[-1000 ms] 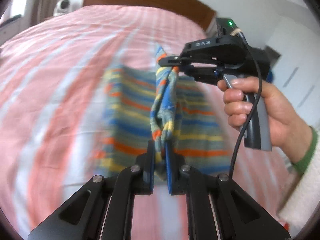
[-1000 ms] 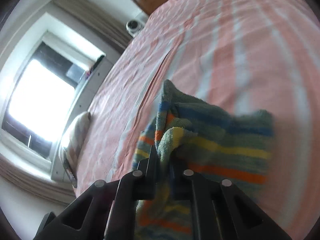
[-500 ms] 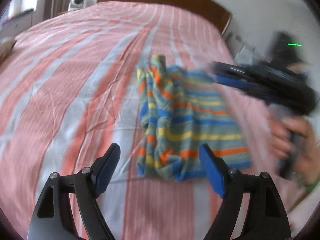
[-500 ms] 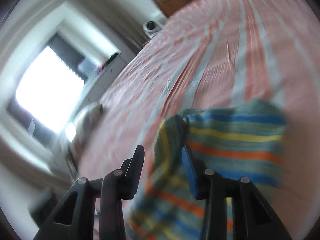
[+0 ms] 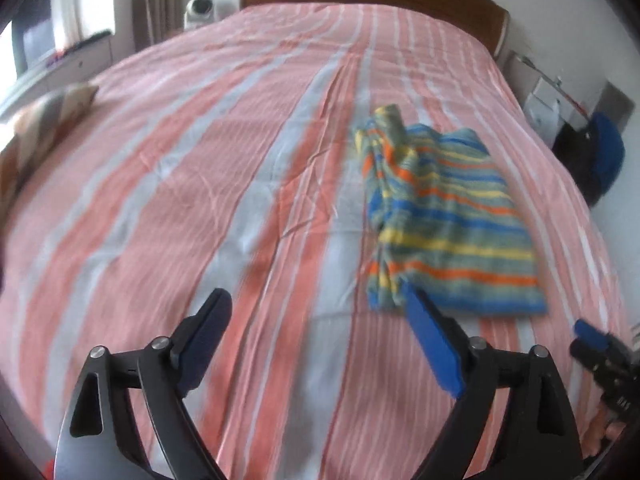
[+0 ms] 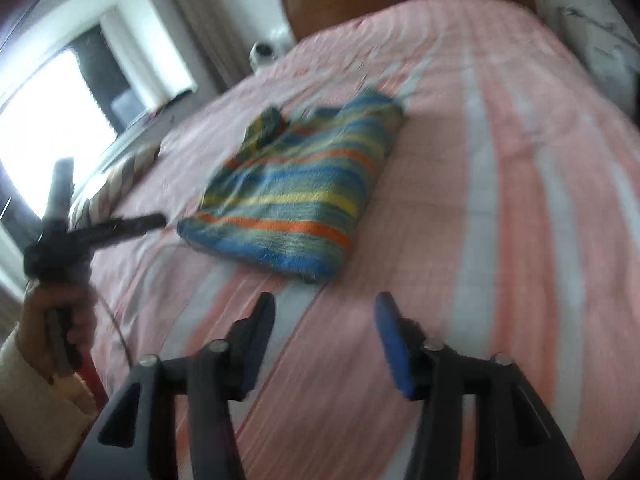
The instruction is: Fold small clothes
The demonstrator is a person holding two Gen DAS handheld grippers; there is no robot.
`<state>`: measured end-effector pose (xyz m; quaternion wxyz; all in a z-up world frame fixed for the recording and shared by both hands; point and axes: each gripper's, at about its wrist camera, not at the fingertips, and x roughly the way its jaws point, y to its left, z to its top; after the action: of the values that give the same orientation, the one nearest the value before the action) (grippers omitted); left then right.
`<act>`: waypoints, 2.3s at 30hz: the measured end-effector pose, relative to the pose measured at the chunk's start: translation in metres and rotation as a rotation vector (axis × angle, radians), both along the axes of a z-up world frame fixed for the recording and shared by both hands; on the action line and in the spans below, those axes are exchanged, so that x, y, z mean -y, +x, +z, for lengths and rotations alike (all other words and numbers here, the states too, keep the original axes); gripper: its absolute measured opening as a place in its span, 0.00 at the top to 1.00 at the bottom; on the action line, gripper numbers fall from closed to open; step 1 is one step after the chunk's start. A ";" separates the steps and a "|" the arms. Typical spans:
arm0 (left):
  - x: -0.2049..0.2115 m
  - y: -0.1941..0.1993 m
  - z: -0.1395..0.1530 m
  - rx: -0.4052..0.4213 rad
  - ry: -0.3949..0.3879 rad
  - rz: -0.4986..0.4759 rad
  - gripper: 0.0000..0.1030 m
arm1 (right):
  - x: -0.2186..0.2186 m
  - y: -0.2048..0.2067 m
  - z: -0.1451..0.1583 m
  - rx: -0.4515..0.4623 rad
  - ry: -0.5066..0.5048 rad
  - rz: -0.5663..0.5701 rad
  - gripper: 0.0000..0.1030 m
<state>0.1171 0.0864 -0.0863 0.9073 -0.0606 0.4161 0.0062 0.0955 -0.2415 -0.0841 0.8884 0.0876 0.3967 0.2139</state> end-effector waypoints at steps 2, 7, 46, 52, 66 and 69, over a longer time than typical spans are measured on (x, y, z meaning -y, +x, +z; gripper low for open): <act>0.007 -0.007 0.005 0.013 0.029 -0.010 0.12 | 0.005 -0.017 0.002 0.025 -0.030 -0.032 0.41; 0.024 -0.014 0.020 0.064 0.119 -0.012 0.08 | 0.004 -0.029 0.004 0.038 -0.104 -0.053 0.38; -0.037 0.155 -0.026 -0.073 -0.440 -0.168 0.05 | 0.041 0.004 -0.004 -0.013 0.006 -0.073 0.18; 0.025 0.183 -0.052 -0.207 -0.274 -0.290 0.04 | 0.042 0.146 -0.017 -0.153 0.317 -0.042 0.22; 0.029 0.145 0.014 -0.014 -0.202 -0.300 0.84 | -0.099 0.159 0.040 0.113 -0.094 0.049 0.79; 0.020 0.137 0.038 0.053 -0.167 -0.286 0.84 | -0.104 0.156 0.058 0.153 -0.042 0.051 0.79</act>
<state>0.2538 0.0666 -0.0481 0.9015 -0.0761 0.3954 -0.1589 0.2514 -0.1373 -0.0263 0.9120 0.0423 0.3342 0.2343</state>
